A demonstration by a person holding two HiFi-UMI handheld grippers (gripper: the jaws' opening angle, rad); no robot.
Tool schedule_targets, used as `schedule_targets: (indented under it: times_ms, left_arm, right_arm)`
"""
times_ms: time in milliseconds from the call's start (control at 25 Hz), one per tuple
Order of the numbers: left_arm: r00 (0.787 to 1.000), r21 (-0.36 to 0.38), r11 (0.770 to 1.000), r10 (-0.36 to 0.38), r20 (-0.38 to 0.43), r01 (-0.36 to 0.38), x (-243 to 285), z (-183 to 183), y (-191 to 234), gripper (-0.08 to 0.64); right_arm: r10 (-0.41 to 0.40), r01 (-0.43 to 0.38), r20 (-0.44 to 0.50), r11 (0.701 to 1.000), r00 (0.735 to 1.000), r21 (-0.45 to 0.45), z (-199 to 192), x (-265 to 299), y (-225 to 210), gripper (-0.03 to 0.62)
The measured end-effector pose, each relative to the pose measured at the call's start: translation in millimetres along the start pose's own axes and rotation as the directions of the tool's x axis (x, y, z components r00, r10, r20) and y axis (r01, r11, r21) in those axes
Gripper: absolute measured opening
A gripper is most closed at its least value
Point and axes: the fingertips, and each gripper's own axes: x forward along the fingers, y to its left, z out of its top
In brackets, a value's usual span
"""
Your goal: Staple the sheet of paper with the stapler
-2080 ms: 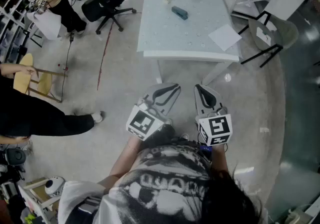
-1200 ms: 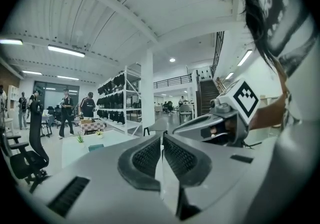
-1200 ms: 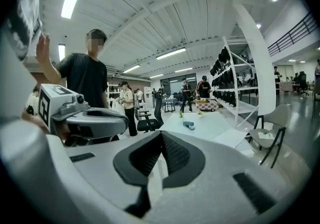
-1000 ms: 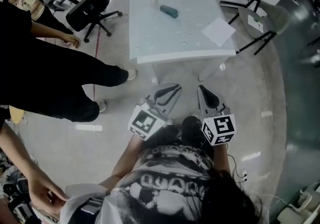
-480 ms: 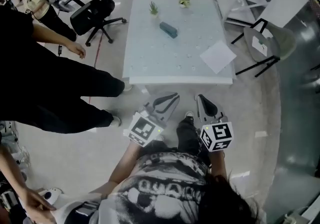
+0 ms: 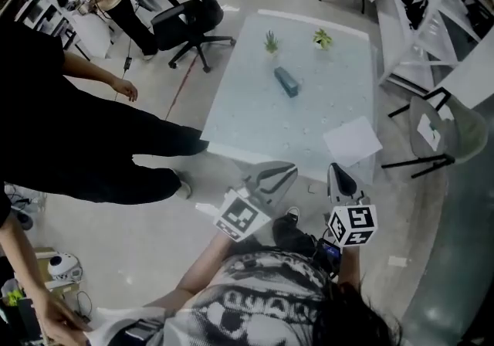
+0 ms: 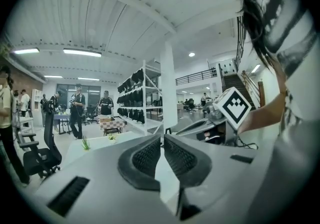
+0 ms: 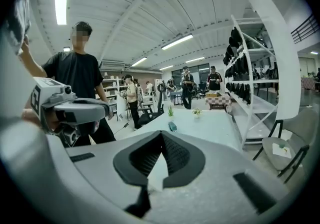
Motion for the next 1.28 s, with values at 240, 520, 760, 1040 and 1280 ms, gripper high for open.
schedule_targets:
  times_ms: [240, 520, 760, 1040, 1280]
  left_arm:
    - [0.996, 0.017, 0.997, 0.081, -0.026, -0.080, 29.7, -0.4, 4.6, 0.020]
    - [0.990, -0.008, 0.990, 0.138, -0.038, -0.138, 53.8, -4.1, 8.0, 0.020]
    - [0.989, 0.001, 0.991, 0.136, -0.052, -0.136, 72.0, -5.5, 12.3, 0.020]
    - [0.987, 0.011, 0.988, 0.152, -0.058, -0.152, 73.7, -12.4, 32.9, 0.020]
    - [0.986, 0.016, 0.988, 0.156, -0.057, -0.155, 74.7, -13.6, 50.1, 0.020]
  right_arm:
    - [0.050, -0.051, -0.060, 0.999, 0.997, -0.005, -21.7, 21.0, -48.0, -0.003]
    - [0.067, -0.070, -0.180, 0.997, 0.981, -0.012, -63.8, 39.6, -93.4, -0.002]
    - [0.051, -0.053, -0.275, 0.999, 0.960, 0.001, -94.6, 58.5, -131.1, 0.031]
    - [-0.055, 0.090, -0.373, 0.993, 0.926, 0.077, -133.7, 85.8, -181.1, 0.102]
    - [-0.185, 0.300, -0.419, 0.926, 0.889, 0.229, -164.0, 78.0, -240.4, 0.130]
